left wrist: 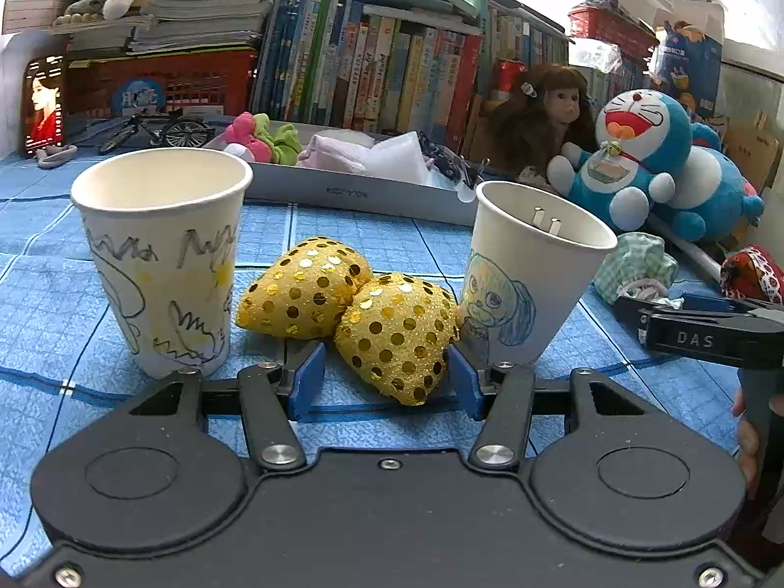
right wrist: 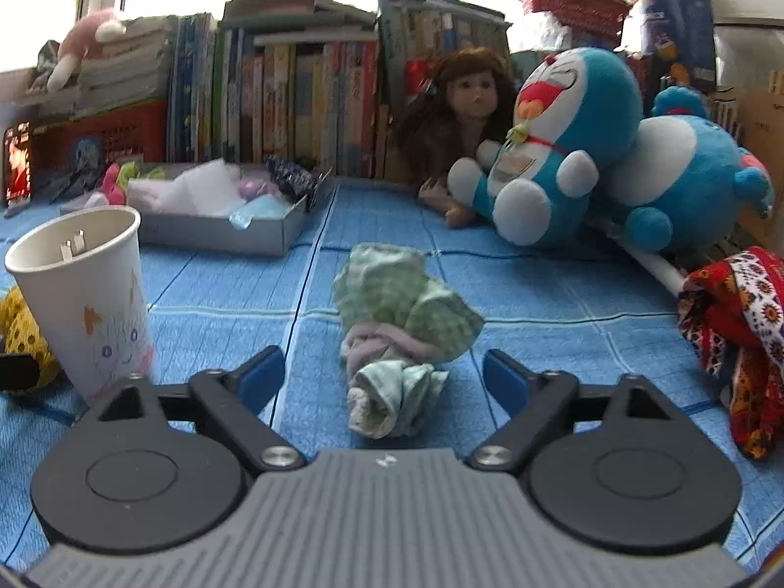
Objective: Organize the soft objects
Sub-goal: 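Close left tool on gold sequined hearts while right tool grips green checked cloth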
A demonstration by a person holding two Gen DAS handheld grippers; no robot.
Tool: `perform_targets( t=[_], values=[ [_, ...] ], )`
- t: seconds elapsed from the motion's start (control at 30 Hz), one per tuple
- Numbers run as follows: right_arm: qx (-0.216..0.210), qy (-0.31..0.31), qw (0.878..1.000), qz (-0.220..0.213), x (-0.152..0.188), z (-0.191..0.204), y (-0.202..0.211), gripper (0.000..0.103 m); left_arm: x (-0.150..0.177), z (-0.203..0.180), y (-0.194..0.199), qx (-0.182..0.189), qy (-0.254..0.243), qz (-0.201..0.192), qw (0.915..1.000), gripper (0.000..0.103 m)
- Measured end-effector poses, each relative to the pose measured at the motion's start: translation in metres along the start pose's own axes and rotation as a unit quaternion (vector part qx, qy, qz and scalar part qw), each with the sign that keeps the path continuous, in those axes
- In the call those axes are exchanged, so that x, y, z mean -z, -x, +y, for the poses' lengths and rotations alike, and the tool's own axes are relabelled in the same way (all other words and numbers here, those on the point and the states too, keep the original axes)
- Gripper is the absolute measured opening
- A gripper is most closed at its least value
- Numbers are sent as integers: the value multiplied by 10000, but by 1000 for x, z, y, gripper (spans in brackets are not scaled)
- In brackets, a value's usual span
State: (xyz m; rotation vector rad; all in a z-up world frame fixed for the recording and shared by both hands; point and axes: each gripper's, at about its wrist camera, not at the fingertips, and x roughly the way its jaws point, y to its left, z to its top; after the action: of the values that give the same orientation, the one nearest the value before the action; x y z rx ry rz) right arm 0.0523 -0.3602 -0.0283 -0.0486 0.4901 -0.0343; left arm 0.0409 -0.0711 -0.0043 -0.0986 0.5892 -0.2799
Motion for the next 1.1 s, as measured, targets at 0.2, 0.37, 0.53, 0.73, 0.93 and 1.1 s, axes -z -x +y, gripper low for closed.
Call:
perform_targets(
  t=[0.2, 0.37, 0.53, 0.73, 0.93, 1.1],
  values=[
    [-73, 103, 9999, 102, 0, 4, -5, 65, -1, -1, 1, 92, -166, 17, 9998, 32],
    [-141, 106, 9998, 66, 3, 5, 0, 41, 2, -1, 12, 121, -396, 0, 9991, 29],
    [-345, 181, 9992, -14, 4, 12, 10, 40, 3, 4, 26, 260, -455, 61, 9986, 28],
    [-694, 312, 9971, -83, 8, 24, 29, 41, 7, 10, 44, 361, -557, 94, 9978, 39],
    [-765, 336, 9963, -176, 11, 31, 34, 58, 11, 9, 42, 246, -490, 74, 9985, 52],
    [-721, 310, 9967, -208, 11, 33, 31, 61, 12, 4, 31, 160, -394, -55, 9991, 62]
  ],
)
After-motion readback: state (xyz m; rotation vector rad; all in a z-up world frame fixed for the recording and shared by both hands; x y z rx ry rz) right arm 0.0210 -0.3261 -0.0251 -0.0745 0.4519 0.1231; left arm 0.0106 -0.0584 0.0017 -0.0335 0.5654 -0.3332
